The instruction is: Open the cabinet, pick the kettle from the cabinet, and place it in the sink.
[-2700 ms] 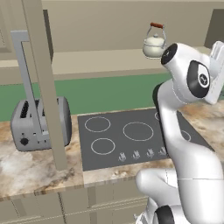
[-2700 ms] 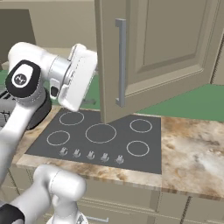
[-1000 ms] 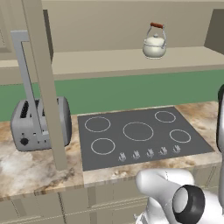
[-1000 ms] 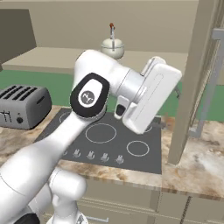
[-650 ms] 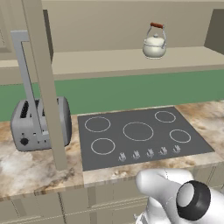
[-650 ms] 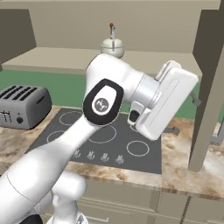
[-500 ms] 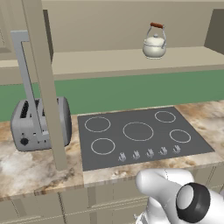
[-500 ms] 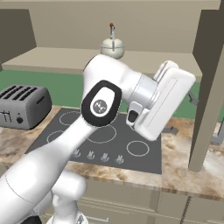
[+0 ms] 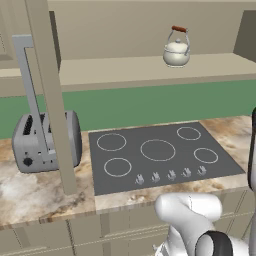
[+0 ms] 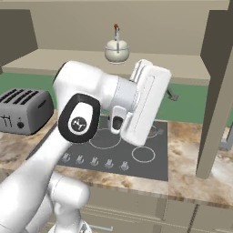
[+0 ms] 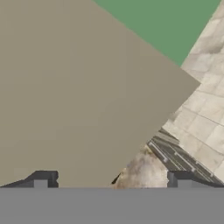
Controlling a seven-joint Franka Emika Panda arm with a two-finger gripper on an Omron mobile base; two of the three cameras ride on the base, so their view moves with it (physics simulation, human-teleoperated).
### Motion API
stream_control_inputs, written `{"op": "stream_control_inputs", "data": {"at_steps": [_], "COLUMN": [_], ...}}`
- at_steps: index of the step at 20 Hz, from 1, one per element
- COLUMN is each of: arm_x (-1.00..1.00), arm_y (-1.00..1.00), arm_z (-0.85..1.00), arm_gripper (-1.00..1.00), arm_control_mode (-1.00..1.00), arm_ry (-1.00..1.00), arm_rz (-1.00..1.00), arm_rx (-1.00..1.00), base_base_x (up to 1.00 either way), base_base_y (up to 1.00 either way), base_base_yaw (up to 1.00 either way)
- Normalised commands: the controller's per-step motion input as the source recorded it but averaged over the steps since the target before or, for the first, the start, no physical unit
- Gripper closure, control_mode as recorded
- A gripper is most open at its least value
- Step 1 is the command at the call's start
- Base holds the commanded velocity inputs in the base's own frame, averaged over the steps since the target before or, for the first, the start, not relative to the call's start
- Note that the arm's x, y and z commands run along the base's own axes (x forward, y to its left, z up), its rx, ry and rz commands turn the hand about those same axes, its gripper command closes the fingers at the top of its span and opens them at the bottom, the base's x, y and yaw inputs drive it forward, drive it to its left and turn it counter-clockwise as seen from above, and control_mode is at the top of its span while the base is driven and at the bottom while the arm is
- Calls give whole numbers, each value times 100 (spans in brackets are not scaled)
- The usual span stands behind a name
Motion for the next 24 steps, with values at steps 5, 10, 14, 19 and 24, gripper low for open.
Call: {"op": "stream_control_inputs", "data": {"at_steps": [5,10,14,19,24], "arm_x": [-11,-14,-15,-7,3], "arm_y": [60,57,55,52,43], "arm_z": [16,18,21,24,28], "arm_gripper": [-100,-100,-100,-100,-100], "arm_control_mode": [-100,-100,-100,-100,-100], "arm_ry": [14,13,13,17,14], "arm_rz": [42,46,49,50,41], "arm_rx": [-8,-7,-7,-12,-21], "base_base_x": [0,0,0,0,0], "base_base_y": [0,0,0,0,0], "base_base_yaw": [0,0,0,0,0]}}
